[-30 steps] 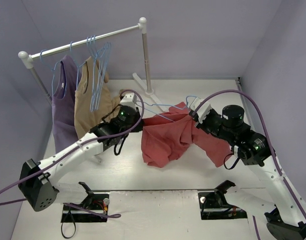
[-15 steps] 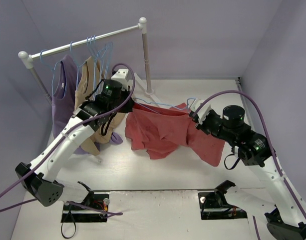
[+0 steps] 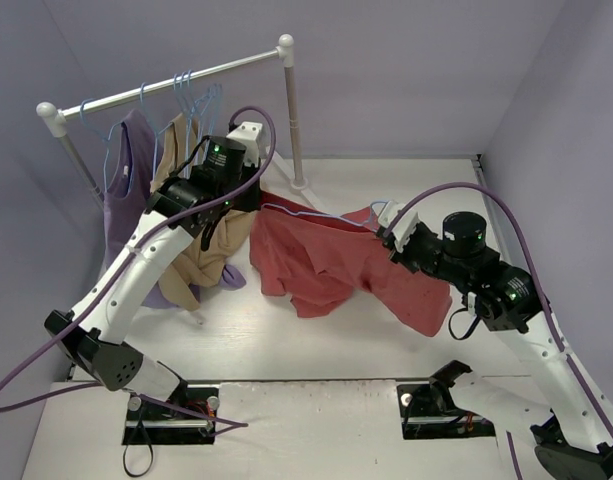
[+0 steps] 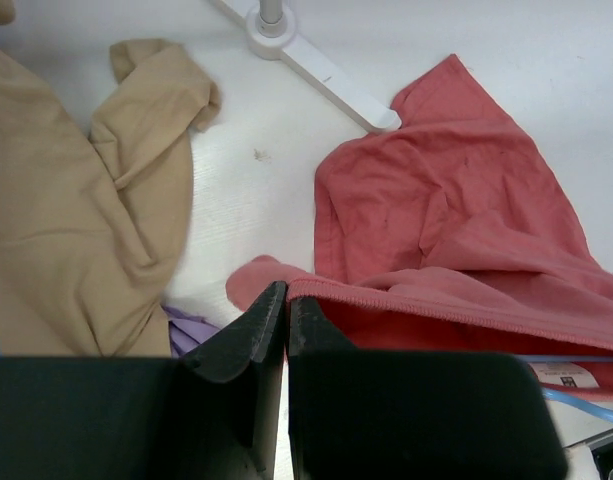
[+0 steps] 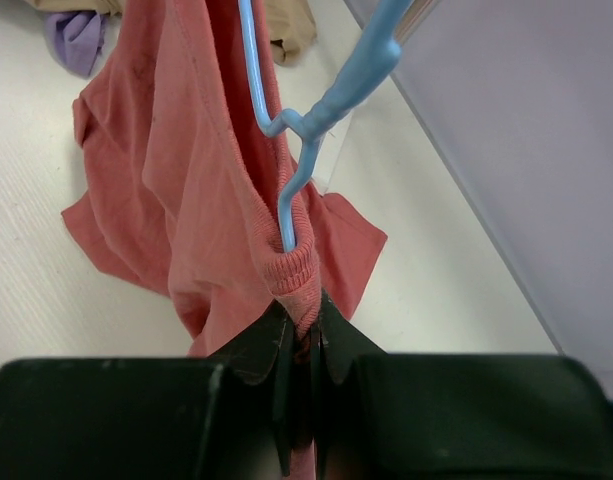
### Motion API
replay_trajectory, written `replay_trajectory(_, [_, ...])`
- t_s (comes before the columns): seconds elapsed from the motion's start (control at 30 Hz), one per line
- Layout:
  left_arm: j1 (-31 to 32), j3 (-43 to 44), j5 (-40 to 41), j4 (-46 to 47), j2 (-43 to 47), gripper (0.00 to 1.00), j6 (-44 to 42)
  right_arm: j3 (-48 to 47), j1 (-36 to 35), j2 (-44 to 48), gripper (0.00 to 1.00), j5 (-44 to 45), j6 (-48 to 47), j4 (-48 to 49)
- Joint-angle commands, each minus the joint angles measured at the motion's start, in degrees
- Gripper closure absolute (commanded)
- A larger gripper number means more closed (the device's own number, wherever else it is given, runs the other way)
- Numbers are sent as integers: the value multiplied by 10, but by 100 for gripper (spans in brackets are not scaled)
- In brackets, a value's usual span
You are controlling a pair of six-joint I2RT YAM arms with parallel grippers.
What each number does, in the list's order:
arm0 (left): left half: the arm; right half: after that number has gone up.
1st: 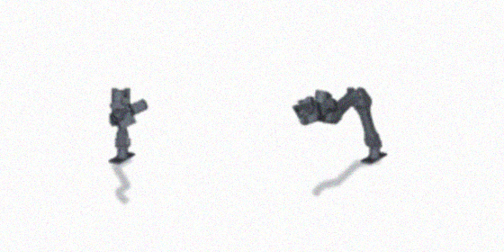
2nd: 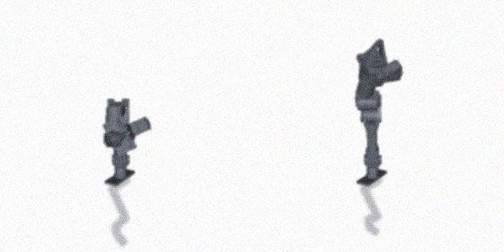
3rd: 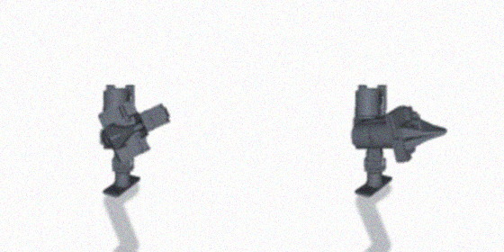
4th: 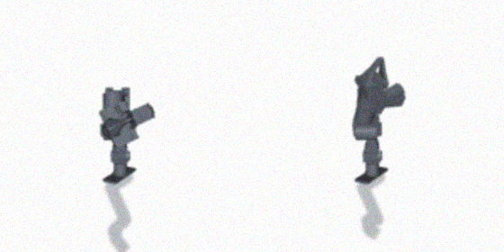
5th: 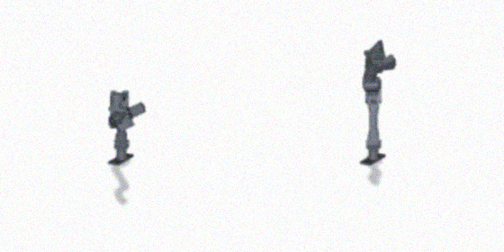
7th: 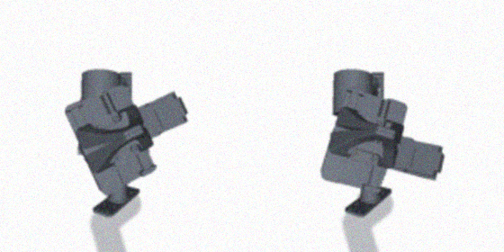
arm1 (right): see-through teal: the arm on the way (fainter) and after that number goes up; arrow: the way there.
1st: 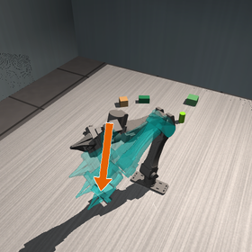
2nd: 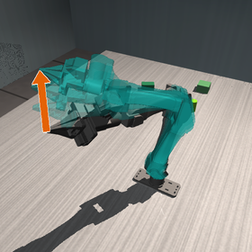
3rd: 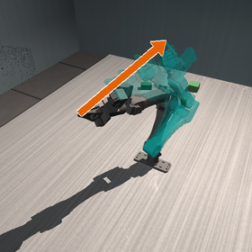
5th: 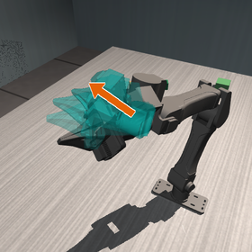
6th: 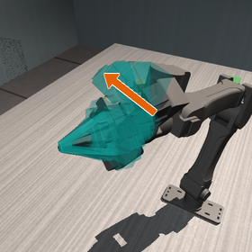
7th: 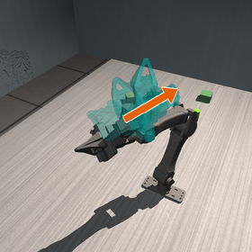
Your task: Place the t-shirt on the hanger
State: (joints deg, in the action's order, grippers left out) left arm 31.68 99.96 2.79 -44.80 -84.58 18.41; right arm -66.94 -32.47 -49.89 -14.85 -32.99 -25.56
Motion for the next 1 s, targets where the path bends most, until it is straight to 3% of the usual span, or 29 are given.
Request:
replay_trajectory(0.0, [-12,36,-4,-2,-2,100,-17,0,-4,3,100,0,5,25])
replay_trajectory(0.4, [95,99,-2,-59,30,100,33,-86,-19,-88,100,-35,2,31])
replay_trajectory(0.63, [114,158,19,-84,13,100,61,-158,-23,-119,100,-45,-8,47])
replay_trajectory(0.83, [116,239,84,-91,15,100,73,-239,-24,-135,100,-53,-12,63])
replay_trajectory(0.97, [116,368,93,-132,-41,100,53,-307,-23,-157,100,-103,-11,71])
